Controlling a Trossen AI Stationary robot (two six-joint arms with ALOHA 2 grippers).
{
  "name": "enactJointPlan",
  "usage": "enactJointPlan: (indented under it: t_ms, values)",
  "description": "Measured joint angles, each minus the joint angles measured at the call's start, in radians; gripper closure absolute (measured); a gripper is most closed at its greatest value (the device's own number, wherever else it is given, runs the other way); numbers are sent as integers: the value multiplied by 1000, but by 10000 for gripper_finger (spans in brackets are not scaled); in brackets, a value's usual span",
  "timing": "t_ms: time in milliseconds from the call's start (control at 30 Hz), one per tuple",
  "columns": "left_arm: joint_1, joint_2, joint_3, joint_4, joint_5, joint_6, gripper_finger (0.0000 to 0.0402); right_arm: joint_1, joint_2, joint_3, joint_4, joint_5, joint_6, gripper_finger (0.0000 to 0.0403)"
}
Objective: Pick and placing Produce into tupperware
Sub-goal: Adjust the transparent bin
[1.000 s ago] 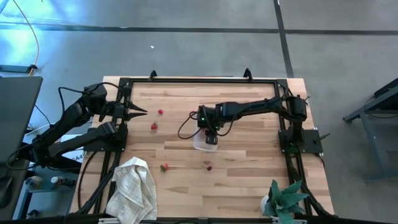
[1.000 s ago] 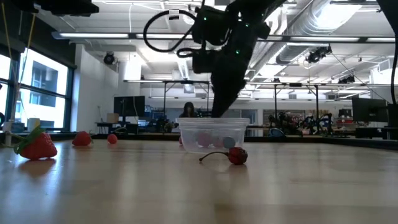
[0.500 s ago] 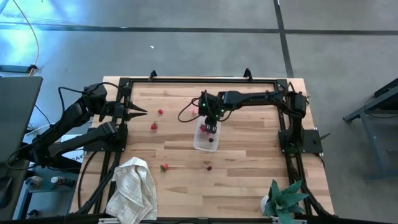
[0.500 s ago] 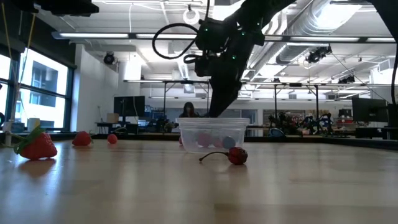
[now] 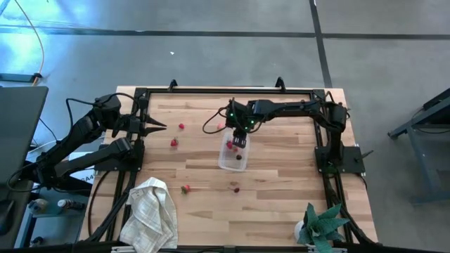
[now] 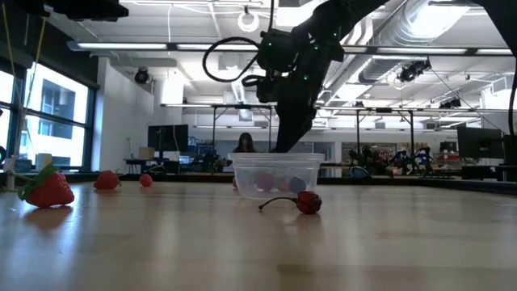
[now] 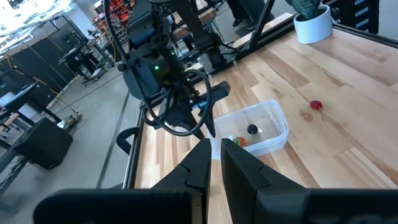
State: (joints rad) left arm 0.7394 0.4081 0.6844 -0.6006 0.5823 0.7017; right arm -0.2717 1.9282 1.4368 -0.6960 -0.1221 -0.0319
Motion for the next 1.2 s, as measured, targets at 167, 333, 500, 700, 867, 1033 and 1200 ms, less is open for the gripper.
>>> enactJointPlan:
  t_ms: [167,333,500,700,867,1033,1200]
  values:
    - [0,0,0,0,0,0,373,-6,0,0,-107,22,5,291]
    - [0,0,0,0,0,0,373,8,-6,-5,-214,85,30,315]
    - [0,0,0,0,0,0,373,11,-61,-33,-174,111,95,358]
    - [0,0,0,0,0,0,373,16,-140,-34,-230,172,167,396]
    - [0,0,0,0,0,0,373,50,-191,-123,-278,161,227,401]
    - [0,0,0,0,0,0,373,92,-270,-325,-66,141,333,403]
    - [0,0,0,0,0,0,373,98,-301,-398,61,99,391,403]
